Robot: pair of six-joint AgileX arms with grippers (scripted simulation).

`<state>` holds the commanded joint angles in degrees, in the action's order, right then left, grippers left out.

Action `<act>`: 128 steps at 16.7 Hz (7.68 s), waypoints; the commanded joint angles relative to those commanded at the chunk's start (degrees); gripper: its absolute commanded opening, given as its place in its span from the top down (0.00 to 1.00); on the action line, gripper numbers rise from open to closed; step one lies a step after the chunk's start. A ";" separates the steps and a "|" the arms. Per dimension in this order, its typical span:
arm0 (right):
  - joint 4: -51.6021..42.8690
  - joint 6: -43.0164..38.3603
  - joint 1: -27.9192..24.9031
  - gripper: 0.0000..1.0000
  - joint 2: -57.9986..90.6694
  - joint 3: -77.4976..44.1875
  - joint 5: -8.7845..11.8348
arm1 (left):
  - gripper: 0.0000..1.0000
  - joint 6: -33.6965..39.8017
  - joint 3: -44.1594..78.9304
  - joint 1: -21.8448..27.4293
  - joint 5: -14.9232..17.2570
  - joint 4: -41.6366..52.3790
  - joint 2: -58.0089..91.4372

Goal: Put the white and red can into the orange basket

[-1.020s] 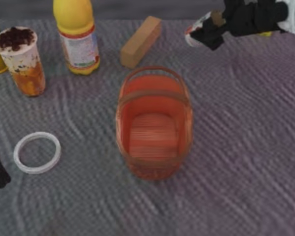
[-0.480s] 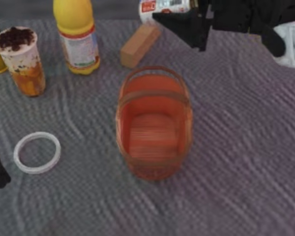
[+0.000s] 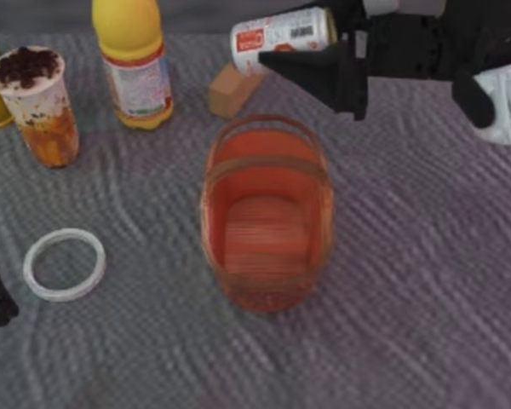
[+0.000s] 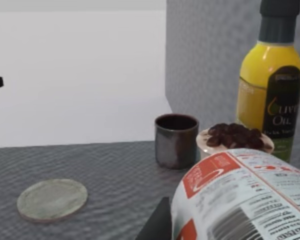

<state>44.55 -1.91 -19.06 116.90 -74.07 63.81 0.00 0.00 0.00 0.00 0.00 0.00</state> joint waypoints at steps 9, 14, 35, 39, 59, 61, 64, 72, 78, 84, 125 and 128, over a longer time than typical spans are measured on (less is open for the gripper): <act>11.81 0.16 0.04 1.00 8.90 2.86 -0.12 | 0.00 0.00 0.00 0.00 0.00 0.00 0.00; 18.50 0.25 -0.28 1.00 13.85 5.09 -0.22 | 0.00 0.00 0.00 0.00 0.00 0.00 0.00; 18.50 0.25 -0.28 0.00 13.85 5.09 -0.22 | 0.00 0.00 0.00 0.00 0.00 0.00 0.00; 18.48 0.26 -0.07 0.00 13.82 5.06 -0.24 | 0.00 0.00 0.00 0.00 0.00 0.00 0.00; -16.52 1.15 12.45 0.00 -61.12 46.13 -38.88 | 0.00 -40.28 76.75 25.52 2.33 55.14 75.83; -21.68 1.44 13.86 0.00 -72.51 51.52 -44.08 | 0.00 -46.09 87.96 28.71 2.11 62.66 86.97; -29.17 1.71 15.63 0.00 -88.29 59.06 -51.10 | 0.00 -54.06 103.59 32.94 1.64 72.98 102.53; -43.59 1.91 18.35 0.00 -115.33 73.15 -63.10 | 0.00 -67.16 130.28 39.47 0.33 89.88 129.35; -44.55 1.91 18.49 0.00 -116.90 74.08 -63.81 | 0.00 -67.97 132.03 39.84 0.20 90.91 131.07; -44.55 1.91 18.49 0.00 -116.90 74.08 -63.81 | 0.00 -68.03 127.26 39.79 0.19 87.12 130.08; -44.55 1.91 18.49 0.00 -116.90 74.08 -63.81 | 1.00 -67.99 124.96 39.80 0.19 85.28 129.62; -44.55 1.91 18.49 0.00 -116.90 74.08 -63.81 | 1.00 -67.99 124.96 39.80 0.19 85.28 129.62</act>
<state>0.00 0.00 -0.57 0.00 0.00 0.00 -67.99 124.96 39.80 0.19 85.28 129.62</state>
